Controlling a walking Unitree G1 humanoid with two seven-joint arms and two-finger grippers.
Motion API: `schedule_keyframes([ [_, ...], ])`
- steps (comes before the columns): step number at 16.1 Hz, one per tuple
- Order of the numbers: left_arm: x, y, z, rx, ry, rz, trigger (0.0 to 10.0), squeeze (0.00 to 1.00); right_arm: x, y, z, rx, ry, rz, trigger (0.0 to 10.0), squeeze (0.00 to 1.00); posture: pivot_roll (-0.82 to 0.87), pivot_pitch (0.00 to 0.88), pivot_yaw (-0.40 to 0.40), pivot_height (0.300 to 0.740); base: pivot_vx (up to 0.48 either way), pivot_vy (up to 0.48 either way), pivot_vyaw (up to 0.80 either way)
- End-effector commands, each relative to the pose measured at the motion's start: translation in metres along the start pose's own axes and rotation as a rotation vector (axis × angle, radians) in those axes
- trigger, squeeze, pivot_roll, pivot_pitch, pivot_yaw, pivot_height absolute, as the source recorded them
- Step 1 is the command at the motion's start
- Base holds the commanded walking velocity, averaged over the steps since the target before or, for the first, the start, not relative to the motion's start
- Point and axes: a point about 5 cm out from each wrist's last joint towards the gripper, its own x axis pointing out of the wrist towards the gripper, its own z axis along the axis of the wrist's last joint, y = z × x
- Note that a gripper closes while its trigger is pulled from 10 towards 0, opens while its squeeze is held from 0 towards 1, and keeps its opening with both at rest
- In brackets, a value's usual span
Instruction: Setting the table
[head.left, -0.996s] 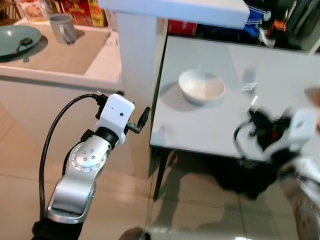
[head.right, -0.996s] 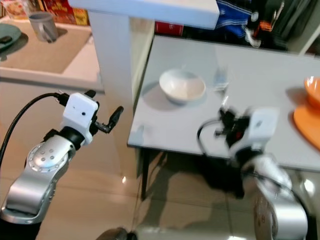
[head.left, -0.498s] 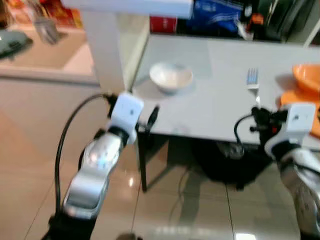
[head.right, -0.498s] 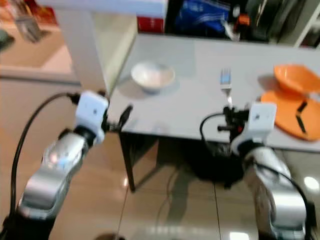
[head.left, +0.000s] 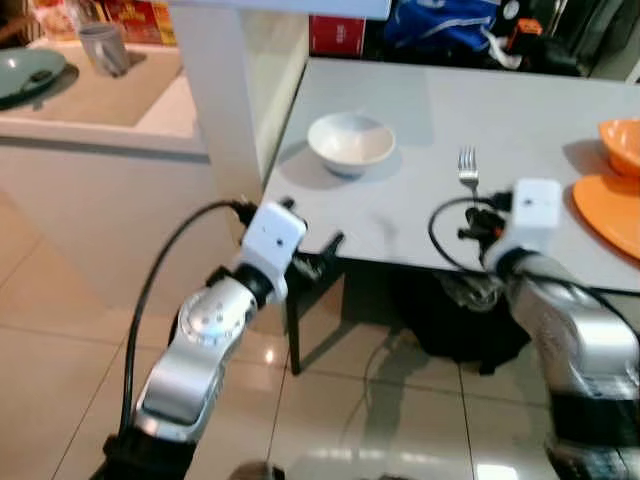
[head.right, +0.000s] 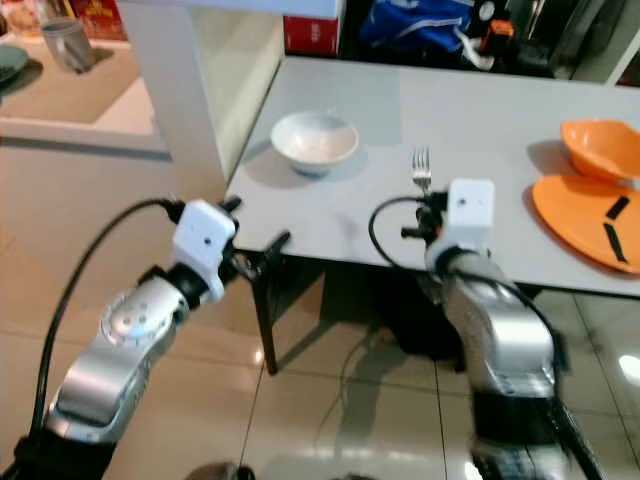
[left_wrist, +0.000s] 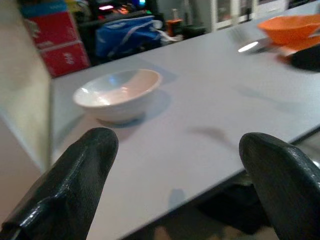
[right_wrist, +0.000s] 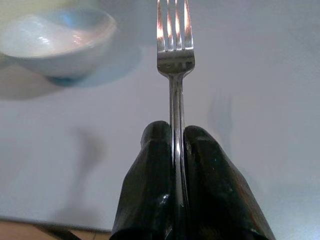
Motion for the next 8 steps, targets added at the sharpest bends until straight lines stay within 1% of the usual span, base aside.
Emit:
schedule_keyframes([
  [1,-0.004,-0.005,0.006,0.010,-0.041,-0.061,10.0,0.00,0.010,-0.004,-0.003,0.039,0.019,-0.052,10.0,0.00,0.01,0.071,-0.009,0.740,0.000,0.000,0.00],
  [2,-0.004,-0.010,0.006,0.015,-0.048,-0.106,10.0,0.00,0.019,-0.004,-0.002,0.040,0.026,-0.081,10.0,0.00,0.01,0.070,-0.012,0.740,0.000,0.000,0.00],
  [3,-0.005,-0.013,0.005,0.048,-0.044,-0.132,10.0,0.00,0.026,-0.004,-0.003,0.043,0.053,-0.103,10.0,0.00,0.02,0.066,-0.012,0.740,0.000,0.000,0.00],
  [4,-0.007,-0.015,0.004,0.063,-0.035,-0.154,10.0,0.00,0.031,-0.004,-0.004,0.024,0.073,-0.123,10.0,0.00,0.03,0.069,-0.009,0.740,0.000,0.000,0.00],
  [6,-0.011,-0.011,0.004,0.075,-0.027,-0.171,10.0,0.00,0.041,-0.002,-0.005,0.030,0.102,-0.132,10.0,0.00,0.05,0.073,0.002,0.740,0.000,0.000,0.00],
  [8,-0.014,-0.009,0.005,0.084,-0.031,-0.187,10.0,0.00,0.048,-0.001,-0.005,0.033,0.103,-0.143,10.0,0.00,0.06,0.084,0.005,0.740,0.000,0.000,0.00],
])
